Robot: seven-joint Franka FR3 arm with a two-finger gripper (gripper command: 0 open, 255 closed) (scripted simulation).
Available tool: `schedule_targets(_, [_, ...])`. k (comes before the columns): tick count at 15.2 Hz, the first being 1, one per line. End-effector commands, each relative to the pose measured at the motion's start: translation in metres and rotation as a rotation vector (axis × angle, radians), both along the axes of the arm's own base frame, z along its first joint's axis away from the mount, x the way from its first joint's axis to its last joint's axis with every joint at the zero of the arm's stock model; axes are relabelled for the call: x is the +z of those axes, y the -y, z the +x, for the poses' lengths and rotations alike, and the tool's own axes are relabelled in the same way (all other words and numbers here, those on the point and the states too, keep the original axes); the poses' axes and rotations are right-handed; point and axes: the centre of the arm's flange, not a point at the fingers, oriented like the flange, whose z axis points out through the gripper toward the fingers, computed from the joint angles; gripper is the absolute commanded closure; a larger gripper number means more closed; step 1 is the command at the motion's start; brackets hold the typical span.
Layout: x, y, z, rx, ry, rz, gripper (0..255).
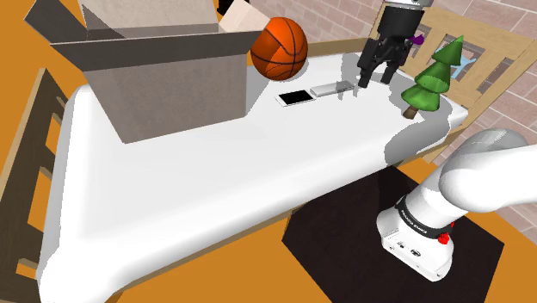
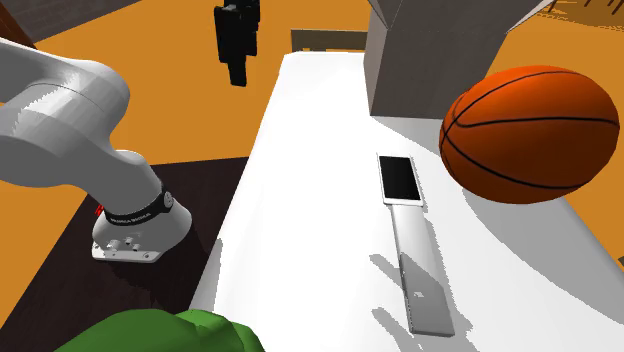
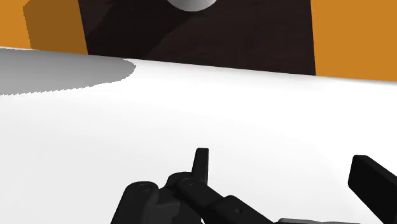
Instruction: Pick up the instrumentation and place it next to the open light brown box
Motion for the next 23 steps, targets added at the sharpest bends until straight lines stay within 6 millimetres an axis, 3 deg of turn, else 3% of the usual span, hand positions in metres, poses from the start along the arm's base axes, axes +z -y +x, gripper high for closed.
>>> schedule_targets(1, [0.000, 0.000, 0.000, 0.000, 0.000, 0.000, 0])
schedule_targets(6, [-0.030, 0.053, 0.008, 0.204, 0.030, -0.004, 0])
schedule_targets(12, [-0.066, 0.112, 0.033, 0.449, 0.067, -0.010, 0])
schedule_targets(23, [-0.126, 0.199, 0.115, 0.898, 0.134, -0.020, 0])
